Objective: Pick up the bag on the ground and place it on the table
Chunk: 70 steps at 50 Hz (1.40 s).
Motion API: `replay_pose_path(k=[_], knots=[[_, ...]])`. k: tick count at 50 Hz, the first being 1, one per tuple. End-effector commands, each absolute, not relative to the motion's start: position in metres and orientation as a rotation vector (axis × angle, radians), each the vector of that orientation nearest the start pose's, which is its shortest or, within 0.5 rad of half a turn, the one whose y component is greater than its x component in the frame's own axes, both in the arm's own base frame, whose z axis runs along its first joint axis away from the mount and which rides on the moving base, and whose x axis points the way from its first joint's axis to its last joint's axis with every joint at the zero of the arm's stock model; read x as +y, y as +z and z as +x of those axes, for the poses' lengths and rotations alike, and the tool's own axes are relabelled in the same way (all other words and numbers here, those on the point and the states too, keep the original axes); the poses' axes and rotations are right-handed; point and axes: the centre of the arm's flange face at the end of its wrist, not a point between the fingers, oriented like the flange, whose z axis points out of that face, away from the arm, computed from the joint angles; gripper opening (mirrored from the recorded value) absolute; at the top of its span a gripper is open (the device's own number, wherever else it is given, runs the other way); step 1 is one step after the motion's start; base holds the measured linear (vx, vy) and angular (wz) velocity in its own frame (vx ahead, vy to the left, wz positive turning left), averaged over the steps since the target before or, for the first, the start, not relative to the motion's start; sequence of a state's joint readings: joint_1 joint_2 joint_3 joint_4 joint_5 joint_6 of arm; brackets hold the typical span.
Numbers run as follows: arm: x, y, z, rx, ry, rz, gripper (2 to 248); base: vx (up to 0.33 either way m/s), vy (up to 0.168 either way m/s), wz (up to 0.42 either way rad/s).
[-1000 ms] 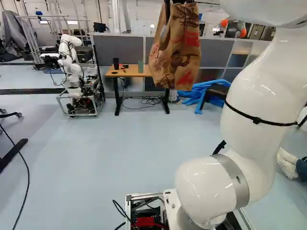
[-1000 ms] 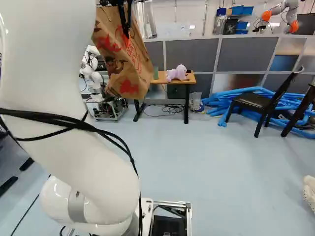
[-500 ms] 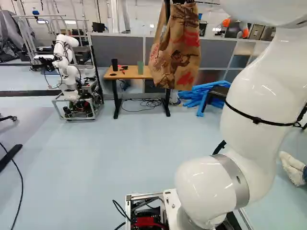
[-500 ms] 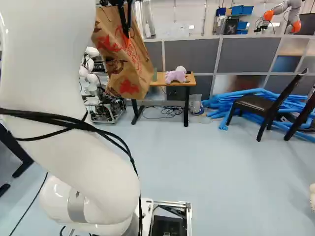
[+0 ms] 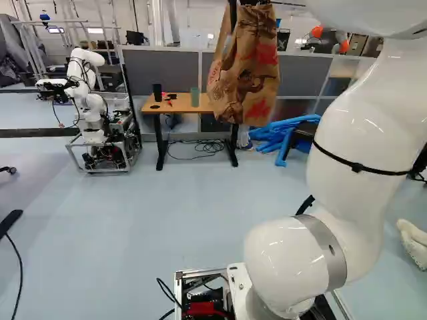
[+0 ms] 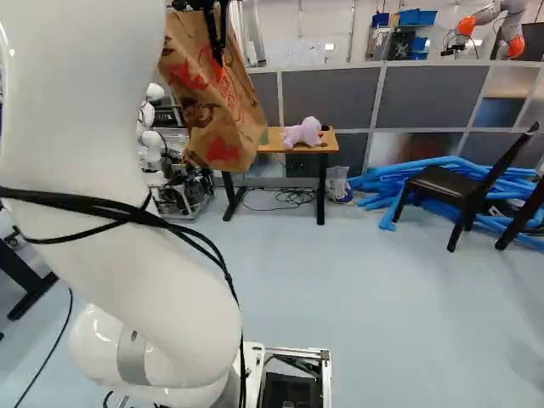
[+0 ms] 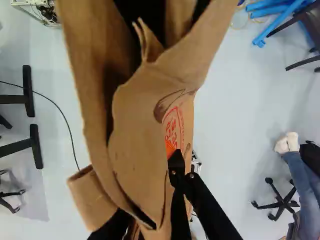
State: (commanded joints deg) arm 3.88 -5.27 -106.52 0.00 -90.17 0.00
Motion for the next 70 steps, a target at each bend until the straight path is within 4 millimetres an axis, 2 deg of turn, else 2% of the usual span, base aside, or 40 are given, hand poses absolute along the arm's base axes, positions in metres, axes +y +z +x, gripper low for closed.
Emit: replay_pose_path(k=[70], knots=[[0.0299,0.8942,0.4407,-0.106,-0.302,-3.119,21,0.206,0.003,-0.018]])
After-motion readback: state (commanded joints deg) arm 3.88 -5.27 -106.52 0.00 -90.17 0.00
